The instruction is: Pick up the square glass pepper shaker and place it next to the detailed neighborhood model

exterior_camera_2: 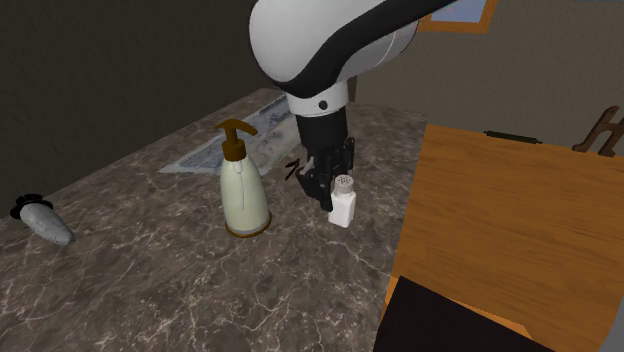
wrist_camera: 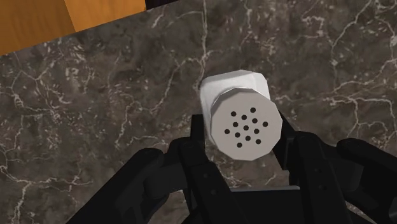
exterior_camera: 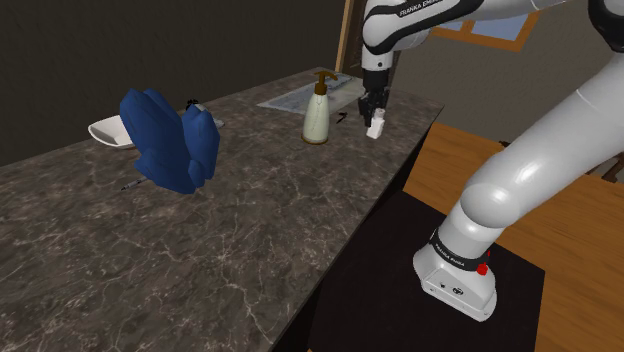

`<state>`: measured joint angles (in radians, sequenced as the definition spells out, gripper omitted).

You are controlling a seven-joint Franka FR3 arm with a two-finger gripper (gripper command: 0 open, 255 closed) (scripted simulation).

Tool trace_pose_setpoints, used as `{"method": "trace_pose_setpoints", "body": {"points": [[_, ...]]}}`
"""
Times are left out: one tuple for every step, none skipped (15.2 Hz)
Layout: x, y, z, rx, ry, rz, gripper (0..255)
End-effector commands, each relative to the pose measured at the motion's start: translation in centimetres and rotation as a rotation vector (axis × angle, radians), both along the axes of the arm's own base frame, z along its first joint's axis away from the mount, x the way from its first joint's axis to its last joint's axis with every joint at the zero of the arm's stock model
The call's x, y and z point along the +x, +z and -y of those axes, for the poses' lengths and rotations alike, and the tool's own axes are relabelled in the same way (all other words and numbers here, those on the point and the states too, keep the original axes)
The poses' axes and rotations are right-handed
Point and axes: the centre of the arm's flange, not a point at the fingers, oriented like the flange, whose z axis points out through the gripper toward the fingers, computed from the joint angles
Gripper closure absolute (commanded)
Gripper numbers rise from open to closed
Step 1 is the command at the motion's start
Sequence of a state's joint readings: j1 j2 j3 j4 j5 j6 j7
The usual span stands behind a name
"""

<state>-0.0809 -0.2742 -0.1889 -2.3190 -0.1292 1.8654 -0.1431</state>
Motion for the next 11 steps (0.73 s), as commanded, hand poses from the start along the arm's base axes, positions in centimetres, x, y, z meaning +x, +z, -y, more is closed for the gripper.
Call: {"method": "trace_pose_setpoints", "body": {"points": [[0.1, 1.1, 0.0, 0.0, 0.0, 0.0, 255], [0.1, 1.6, 0.0, 0.0, 0.0, 0.0, 255], [0.1, 2.1, 0.0, 0.0, 0.0, 0.0, 255], [0.1, 2.7, 0.0, 0.0, 0.0, 0.0, 255], [0.1, 3.2, 0.0, 0.0, 0.0, 0.0, 255], [0.1, 3.7, 0.0, 0.0, 0.0, 0.0, 255], [0.1, 4.2, 0.0, 0.0, 0.0, 0.0, 255], [0.1, 4.8, 0.0, 0.0, 0.0, 0.0, 255], [0.1, 5.3, 0.0, 0.0, 0.0, 0.0, 255], [0.1, 5.8, 0.0, 0.0, 0.0, 0.0, 255], [0.1, 6.0, 0.0, 0.0, 0.0, 0.0, 255]]}}
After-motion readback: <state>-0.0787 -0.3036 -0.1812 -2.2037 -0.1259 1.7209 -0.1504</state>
